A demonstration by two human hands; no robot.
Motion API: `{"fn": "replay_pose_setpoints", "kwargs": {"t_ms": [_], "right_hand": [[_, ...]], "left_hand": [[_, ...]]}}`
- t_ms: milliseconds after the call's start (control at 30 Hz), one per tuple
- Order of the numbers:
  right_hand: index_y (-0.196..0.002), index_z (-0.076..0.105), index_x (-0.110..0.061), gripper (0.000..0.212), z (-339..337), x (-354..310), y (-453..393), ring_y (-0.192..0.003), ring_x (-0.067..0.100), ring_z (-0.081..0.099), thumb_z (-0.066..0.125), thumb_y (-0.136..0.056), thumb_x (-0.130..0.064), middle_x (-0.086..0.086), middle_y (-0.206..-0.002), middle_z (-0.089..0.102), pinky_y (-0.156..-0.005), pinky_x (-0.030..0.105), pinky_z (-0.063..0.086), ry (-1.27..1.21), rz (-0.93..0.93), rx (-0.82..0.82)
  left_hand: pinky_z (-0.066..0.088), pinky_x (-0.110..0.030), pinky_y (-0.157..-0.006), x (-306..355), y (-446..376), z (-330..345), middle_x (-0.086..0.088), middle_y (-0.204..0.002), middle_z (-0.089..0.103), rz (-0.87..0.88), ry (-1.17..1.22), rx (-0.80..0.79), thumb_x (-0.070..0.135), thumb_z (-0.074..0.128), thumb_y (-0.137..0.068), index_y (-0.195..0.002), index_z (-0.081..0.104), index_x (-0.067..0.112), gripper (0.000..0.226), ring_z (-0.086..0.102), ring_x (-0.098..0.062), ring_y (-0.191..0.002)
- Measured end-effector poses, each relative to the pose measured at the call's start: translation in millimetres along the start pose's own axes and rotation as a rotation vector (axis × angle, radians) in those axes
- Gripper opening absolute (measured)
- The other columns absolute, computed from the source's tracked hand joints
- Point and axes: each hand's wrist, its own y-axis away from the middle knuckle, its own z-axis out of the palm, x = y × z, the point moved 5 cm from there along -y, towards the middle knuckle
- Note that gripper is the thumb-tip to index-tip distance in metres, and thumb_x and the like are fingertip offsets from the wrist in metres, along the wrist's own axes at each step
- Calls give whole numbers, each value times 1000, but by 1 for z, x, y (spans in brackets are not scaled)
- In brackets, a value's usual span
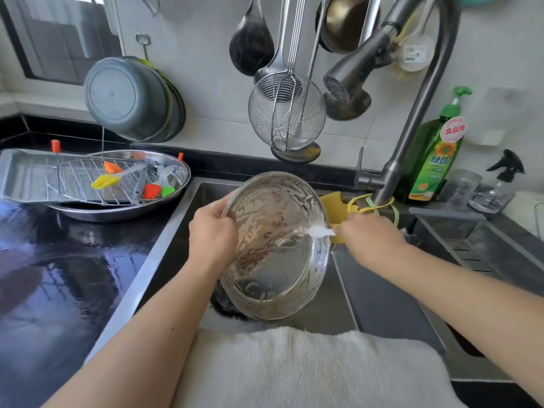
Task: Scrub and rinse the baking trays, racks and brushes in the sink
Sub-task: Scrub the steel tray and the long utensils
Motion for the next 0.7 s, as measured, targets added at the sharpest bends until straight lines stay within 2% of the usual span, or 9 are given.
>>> {"fn": "replay_pose_setpoints", "kwargs": {"t_ms": [67, 100, 200, 267, 367, 467, 533, 600, 700], "right_hand": [[-128, 67, -21, 38, 18, -14, 10, -71, 21, 54, 51, -98, -5, 0, -85, 53, -61, 34, 49, -86, -75, -186], [-130, 66, -21, 39, 22, -16, 13, -70, 21, 54, 51, -98, -4, 0, -85, 53, -60, 33, 48, -88, -89, -188], [-147, 46, -20, 57, 7, 5, 11, -79, 26, 63, 54, -94, 0, 5, -102, 54, -57, 35, 46, 6, 58, 91], [-149, 43, -21, 59, 10, 3, 15, -88, 29, 66, 54, -94, 0, 7, -107, 54, -60, 36, 48, 2, 68, 70], [-138, 58, -24, 49, 31, -23, 27, -92, 31, 64, 47, -96, -1, 6, -99, 54, -68, 38, 49, -138, -53, -147], [-141, 54, -24, 52, 26, -4, 18, -75, 25, 53, 45, -97, 1, 1, -92, 45, -63, 36, 46, -156, 70, 42], [-144, 53, -28, 54, 29, -5, 20, -76, 23, 55, 44, -98, 0, 1, -95, 49, -64, 35, 48, -188, 71, -8], [-143, 55, -35, 55, 37, -22, 32, -87, 26, 62, 44, -99, -4, 4, -104, 56, -67, 35, 48, -244, -7, -184], [-136, 58, -33, 52, 34, -7, 26, -79, 25, 59, 45, -97, -2, 2, -93, 54, -56, 31, 38, -210, 54, -78]], "left_hand": [[58, -31, -78, -2, 1, -1, 24, -93, 77, -2, 0, 3, 0, 43, -89, -118, 71, 57, 70, 71, -7, -91], [58, -32, -77, -3, 1, -1, 24, -93, 77, -4, 8, 4, 2, 44, -89, -118, 71, 58, 69, 71, -7, -90], [46, -26, -57, -3, -1, -3, 21, -78, 73, -19, 32, 25, 0, 42, -88, -119, 70, 59, 72, 59, -5, -63], [40, -24, -51, -3, -1, -3, 19, -70, 69, -31, 21, 36, -1, 41, -87, -118, 70, 60, 74, 49, -4, -52], [47, -28, -59, -5, 0, -1, 21, -86, 76, -13, 8, 5, -1, 42, -88, -118, 69, 61, 74, 61, -7, -66], [44, -26, -58, -8, -1, -1, 19, -88, 77, -33, 4, 6, -3, 39, -85, -118, 70, 61, 78, 58, -8, -65], [43, -22, -55, -7, -1, -3, 19, -87, 76, -44, 21, 29, -3, 39, -83, -118, 70, 60, 79, 56, -6, -61], [46, -25, -58, -8, -1, -3, 20, -89, 77, -40, 28, 29, -2, 39, -81, -117, 69, 61, 79, 60, -8, -64], [44, -28, -58, -11, -3, -5, 20, -91, 77, -59, 50, 29, -2, 37, -79, -118, 70, 59, 80, 56, -10, -64]]}}
